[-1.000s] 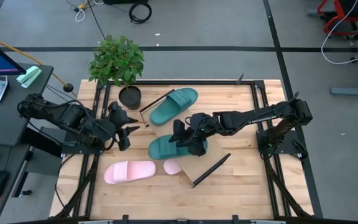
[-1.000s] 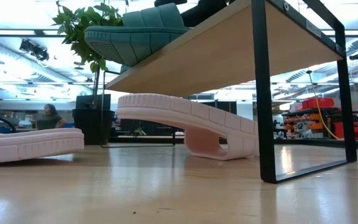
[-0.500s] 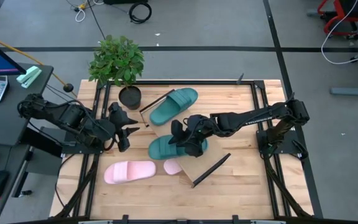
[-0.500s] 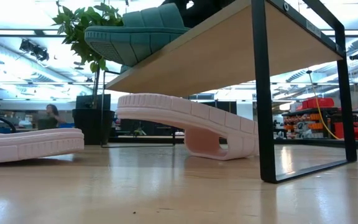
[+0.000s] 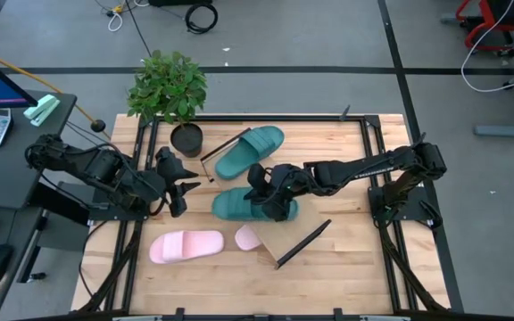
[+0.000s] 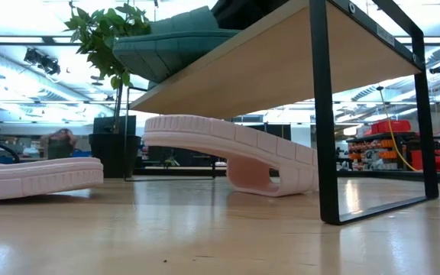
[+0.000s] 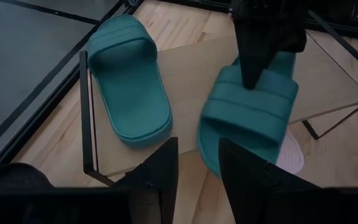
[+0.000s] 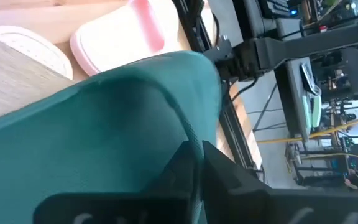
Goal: Pick and place slides into the shelf
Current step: Put the green slide on the shelf
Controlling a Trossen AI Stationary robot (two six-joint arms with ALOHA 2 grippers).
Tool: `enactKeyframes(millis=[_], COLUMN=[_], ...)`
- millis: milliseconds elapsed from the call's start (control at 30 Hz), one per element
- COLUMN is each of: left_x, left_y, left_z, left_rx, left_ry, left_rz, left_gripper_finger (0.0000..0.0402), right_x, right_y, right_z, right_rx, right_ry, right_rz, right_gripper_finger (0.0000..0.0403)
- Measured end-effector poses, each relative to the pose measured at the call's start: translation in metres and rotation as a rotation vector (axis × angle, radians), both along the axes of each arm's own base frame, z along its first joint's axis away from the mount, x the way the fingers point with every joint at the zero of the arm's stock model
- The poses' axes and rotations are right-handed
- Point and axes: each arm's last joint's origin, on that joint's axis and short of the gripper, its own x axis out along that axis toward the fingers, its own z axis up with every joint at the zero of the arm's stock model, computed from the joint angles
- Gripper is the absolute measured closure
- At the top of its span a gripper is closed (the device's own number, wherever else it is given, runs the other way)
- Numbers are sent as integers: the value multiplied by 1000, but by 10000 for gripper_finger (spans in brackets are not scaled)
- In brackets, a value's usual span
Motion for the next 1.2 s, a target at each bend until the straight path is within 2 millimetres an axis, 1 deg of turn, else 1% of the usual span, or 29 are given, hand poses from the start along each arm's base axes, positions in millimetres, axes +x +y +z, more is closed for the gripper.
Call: enactKeyframes(millis=[67, 133, 267, 400, 467, 533, 733, 833, 933, 1067, 1200], left_x=[0, 0, 0, 0, 0, 0, 0, 0, 0, 0, 0], left_y=[0, 0, 0, 0, 0, 0, 0, 1, 2, 3, 4], left_z=[0, 0, 0, 0, 0, 0, 0, 1, 1, 2, 2], left_rx=[-2, -3, -3, -3, -3, -2, 18, 38, 61, 91, 133], left_ry=[-1, -2, -1, -2, -1, -1, -1, -8, -16, -27, -31], left_rz=[2, 2, 2, 2, 2, 3, 7, 26, 51, 82, 102], left_gripper_finger=[282, 281, 281, 285, 284, 283, 287, 290, 292, 291, 290], right_x=[-3, -6, -11, -17, -22, -29, -51, -59, -63, -65, -64], right_y=[0, 0, 0, -1, -4, -9, -26, -31, -32, -32, -28], right_z=[4, 14, 48, 84, 104, 120, 155, 162, 162, 152, 138], right_rx=[-3, -2, 0, 46, 68, 100, 210, 345, 525, 724, 793], right_ry=[15, 21, 7, 0, -1, 14, 22, 12, -4, 13, 51], right_rz=[-8, -6, -16, -67, -137, -226, -522, -670, -826, -1009, -1162], right_gripper_finger=[391, 391, 391, 391, 391, 391, 391, 391, 391, 391, 391])
